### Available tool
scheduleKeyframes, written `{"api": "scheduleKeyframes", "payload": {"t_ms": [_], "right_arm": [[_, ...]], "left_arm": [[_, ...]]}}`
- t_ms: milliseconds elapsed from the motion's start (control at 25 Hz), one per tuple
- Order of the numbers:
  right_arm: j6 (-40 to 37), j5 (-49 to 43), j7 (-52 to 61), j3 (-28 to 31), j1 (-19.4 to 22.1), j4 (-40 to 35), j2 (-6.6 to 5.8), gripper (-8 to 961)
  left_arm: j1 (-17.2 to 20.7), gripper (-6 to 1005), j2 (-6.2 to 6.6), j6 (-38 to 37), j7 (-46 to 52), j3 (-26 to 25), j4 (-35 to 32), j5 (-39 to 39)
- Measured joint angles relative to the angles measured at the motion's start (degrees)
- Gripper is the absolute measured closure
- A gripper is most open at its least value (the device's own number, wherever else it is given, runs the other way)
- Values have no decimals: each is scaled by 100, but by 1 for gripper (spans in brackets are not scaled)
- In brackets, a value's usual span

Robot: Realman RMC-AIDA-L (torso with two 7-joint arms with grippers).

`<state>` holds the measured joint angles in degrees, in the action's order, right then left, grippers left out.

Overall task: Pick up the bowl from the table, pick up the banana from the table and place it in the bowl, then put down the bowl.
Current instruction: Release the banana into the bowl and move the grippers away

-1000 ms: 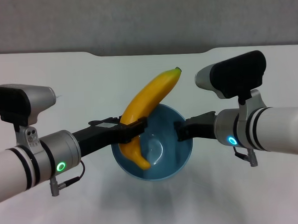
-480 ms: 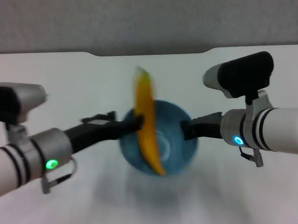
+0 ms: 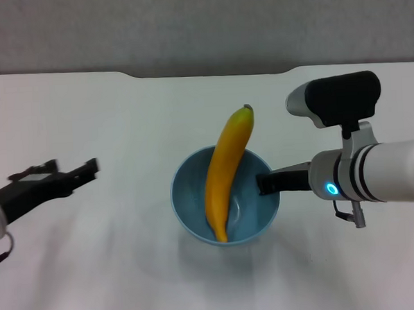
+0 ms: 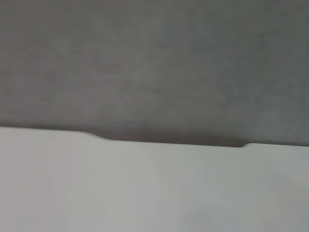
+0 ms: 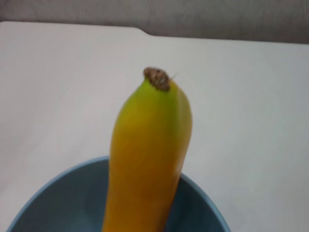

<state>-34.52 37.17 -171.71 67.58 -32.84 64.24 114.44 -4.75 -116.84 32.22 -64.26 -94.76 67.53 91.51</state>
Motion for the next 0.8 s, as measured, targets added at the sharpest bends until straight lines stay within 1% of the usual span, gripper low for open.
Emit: {"api": "scheduleKeyframes", "payload": {"t_ms": [240,520,680,800], "right_arm": [[-30,107,-3,75,-176,-239,1,920],[-123,668,-7,181,-727,-898,7,918],[-102,760,-15,269,-929,-1227,18,918],[-102,851,-16,280,-987,-1377,17,917]], "left_arm": [[71,88,-6,-62,-76,-110,-63,-1],[143,88,-9,-293,-325,-121,-79,-9],[209,88,-23,-397,-437,-127,-55,-34],[218,88,-23,-428,-450,-129,-55,-35]]}}
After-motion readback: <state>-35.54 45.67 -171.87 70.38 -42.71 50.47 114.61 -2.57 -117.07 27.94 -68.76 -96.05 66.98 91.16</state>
